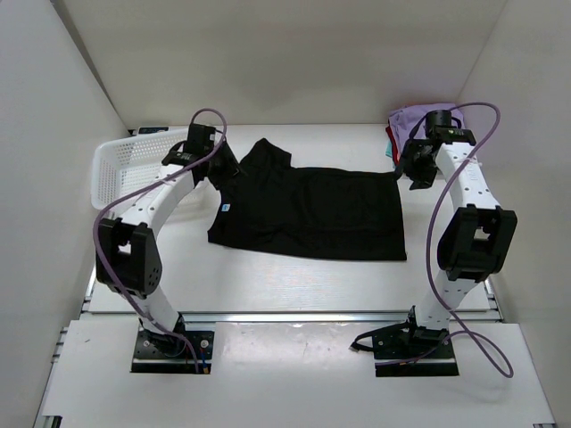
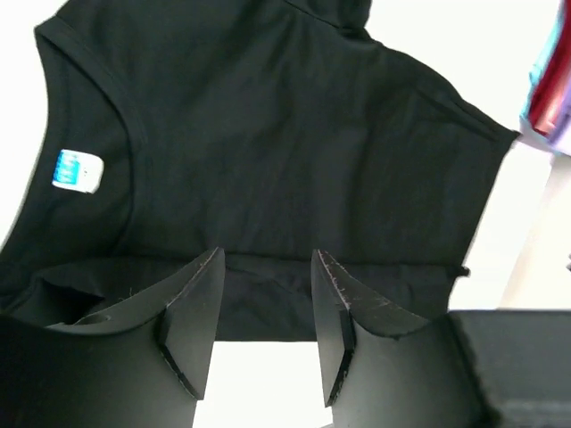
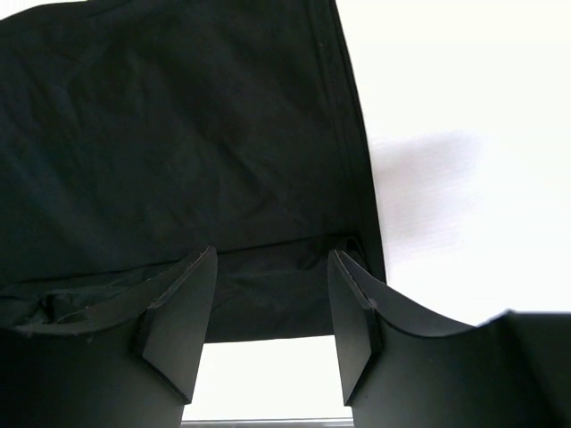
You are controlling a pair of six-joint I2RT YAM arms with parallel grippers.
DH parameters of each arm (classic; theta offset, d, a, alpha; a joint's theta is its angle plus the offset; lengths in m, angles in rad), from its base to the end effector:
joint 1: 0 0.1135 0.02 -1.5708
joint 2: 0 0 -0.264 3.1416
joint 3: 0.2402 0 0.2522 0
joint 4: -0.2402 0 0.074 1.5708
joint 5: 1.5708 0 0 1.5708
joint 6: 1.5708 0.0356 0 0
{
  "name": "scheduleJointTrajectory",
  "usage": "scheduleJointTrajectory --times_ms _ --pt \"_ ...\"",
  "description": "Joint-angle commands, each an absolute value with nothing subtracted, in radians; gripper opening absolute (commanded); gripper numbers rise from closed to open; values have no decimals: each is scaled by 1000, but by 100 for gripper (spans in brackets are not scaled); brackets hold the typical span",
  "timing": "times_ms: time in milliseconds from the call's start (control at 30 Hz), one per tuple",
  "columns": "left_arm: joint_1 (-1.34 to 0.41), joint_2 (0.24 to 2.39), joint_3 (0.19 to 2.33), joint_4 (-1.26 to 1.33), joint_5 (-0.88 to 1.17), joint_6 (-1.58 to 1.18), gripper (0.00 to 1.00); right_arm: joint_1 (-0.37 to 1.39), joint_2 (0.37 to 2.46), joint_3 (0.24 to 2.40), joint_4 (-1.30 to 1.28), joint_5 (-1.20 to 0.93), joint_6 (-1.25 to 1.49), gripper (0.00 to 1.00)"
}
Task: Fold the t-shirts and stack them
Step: Fold the flattened tshirt in 1/3 of the way, then grap the side of the flattened tshirt furthest away from the robot with both arms
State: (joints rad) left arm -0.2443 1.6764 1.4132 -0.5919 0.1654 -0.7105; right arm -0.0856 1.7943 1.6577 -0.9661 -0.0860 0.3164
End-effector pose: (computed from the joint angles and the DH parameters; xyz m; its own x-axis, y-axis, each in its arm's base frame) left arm 0.3591 -0.0956 0.2879 -0.7790 -0.4688 -0.4163 -0.2172 0.8247 -0.5221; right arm 0.3776 -0.0293 0.2993 -0.8305 0.3824 -0.4049 0.3209 0.9228 0.2132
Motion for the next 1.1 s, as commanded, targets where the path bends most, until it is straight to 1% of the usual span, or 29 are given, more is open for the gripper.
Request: scheduleJointTrajectory --times_ms 0,33,67,133,167,200,233,267,367,433,567,633,733,833,900,967,1000,1067 --pt "-227 1709 1462 -542 81 -707 54 -78 1752 1668 -920 -74 307 50" --pt "-224 1771 1492 -532 80 -707 53 -78 1762 1666 -911 -75 305 50" --pt "-225 1848 1590 -555 83 -686 54 -81 1767 1667 -899 -77 305 51" --pt "-242 1986 1856 -618 48 -638 55 -75 1796 1683 -876 -71 304 51" --pt "-255 2067 1927 -644 35 -606 55 -75 1815 1683 -871 -72 302 50" --pt "-261 2113 2063 -664 11 -592 55 -75 1827 1704 -865 -75 299 50" --pt "-265 2194 2125 -687 5 -575 56 -72 1848 1709 -859 -78 299 51" --pt "-261 2265 2234 -704 5 -552 56 -71 1871 1735 -853 -75 296 50" --pt "-241 2412 2432 -690 17 -540 57 -61 1910 1785 -857 -72 285 50" --pt "-229 2471 2474 -680 17 -534 55 -54 1927 1801 -845 -74 281 50" --pt "-219 2545 2479 -566 15 -462 57 -43 1951 1818 -812 -81 291 51" --pt "-232 2553 2473 -505 -42 -410 56 -35 1971 1850 -813 -92 295 51" --pt "-247 2579 2448 -425 -104 -322 60 -31 2046 1926 -841 -106 314 51" --pt "-262 2603 2460 -414 -130 -305 68 -26 2103 2031 -899 -101 307 51" --pt "-264 2632 2468 -413 -111 -296 68 -20 2150 2095 -922 -98 296 51" --pt "-252 2652 2474 -400 -14 -317 72 -21 2198 2170 -959 -98 298 51" --pt "-252 2664 2476 -403 -5 -333 73 -23 2219 2186 -966 -92 299 51" --pt "-247 2697 2511 -426 34 -354 69 -24 2250 2244 -994 -95 301 51"
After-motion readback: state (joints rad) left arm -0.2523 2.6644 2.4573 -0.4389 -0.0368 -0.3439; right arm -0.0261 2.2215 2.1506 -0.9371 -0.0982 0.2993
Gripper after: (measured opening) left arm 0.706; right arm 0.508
